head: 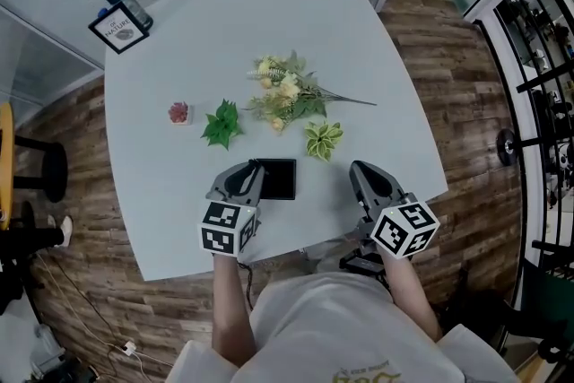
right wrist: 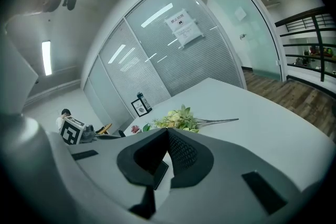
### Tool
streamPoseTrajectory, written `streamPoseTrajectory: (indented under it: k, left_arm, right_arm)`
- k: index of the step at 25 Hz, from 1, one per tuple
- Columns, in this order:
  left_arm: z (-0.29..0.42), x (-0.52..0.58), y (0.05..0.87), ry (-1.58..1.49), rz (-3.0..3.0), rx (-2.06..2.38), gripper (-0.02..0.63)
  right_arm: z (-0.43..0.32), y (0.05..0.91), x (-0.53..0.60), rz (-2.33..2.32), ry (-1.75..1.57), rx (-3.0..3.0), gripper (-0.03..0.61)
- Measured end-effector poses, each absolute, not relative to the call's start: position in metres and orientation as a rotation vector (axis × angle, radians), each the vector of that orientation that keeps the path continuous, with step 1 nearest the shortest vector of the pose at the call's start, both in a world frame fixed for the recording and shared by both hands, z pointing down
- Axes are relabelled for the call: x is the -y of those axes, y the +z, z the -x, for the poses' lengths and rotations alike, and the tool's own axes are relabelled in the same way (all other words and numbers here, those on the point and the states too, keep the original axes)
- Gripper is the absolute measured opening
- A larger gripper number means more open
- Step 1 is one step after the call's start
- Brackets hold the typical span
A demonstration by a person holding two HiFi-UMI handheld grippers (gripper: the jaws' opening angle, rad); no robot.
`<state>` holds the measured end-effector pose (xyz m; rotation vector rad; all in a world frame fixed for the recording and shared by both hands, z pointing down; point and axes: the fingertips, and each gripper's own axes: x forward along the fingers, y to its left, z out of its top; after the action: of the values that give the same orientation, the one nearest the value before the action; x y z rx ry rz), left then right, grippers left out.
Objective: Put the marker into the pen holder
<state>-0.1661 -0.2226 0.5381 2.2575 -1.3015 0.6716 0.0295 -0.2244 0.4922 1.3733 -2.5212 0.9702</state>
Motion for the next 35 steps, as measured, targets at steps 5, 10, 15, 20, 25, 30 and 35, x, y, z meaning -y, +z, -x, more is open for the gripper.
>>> streamPoseTrajectory:
  k: [5,10,15,20,25,30,35]
  left_arm:
    - [0.16,0.226,0.547,0.72,-2.274,1.285,0.052]
    - [0.159,0.228,0.549,0.721,-2.265,1.311,0.052]
    - [0.158,0.227,0.549,0.747,-2.24,1.335,0.052]
    - [0.158,0.226,0.55,0.788,-2.241,1.328,0.054]
    - [0.158,0.227,0.549,0.783,-2.243,1.346,0.055]
    - [0.157,0.227,0.55,0.766,-2.251,1.341,0.055]
    - [0.158,0.227,0.55,0.761,-2.249,1.344,0.055]
  right_arm:
    - [-0.031,0.501,0.229,-1.363,0.992,2.512,0.017]
    - [-0.024,0.506,0.234,-1.332,1.009,2.516,0.016]
    - [-0.019,0.509,0.237,-1.308,1.016,2.516,0.015]
    - [-0.02,0.51,0.24,-1.305,1.014,2.512,0.016]
    - [-0.021,0.512,0.24,-1.3,1.016,2.508,0.017]
    - [-0.021,0.514,0.238,-1.292,1.025,2.508,0.017]
    - [-0.02,0.514,0.236,-1.29,1.022,2.508,0.017]
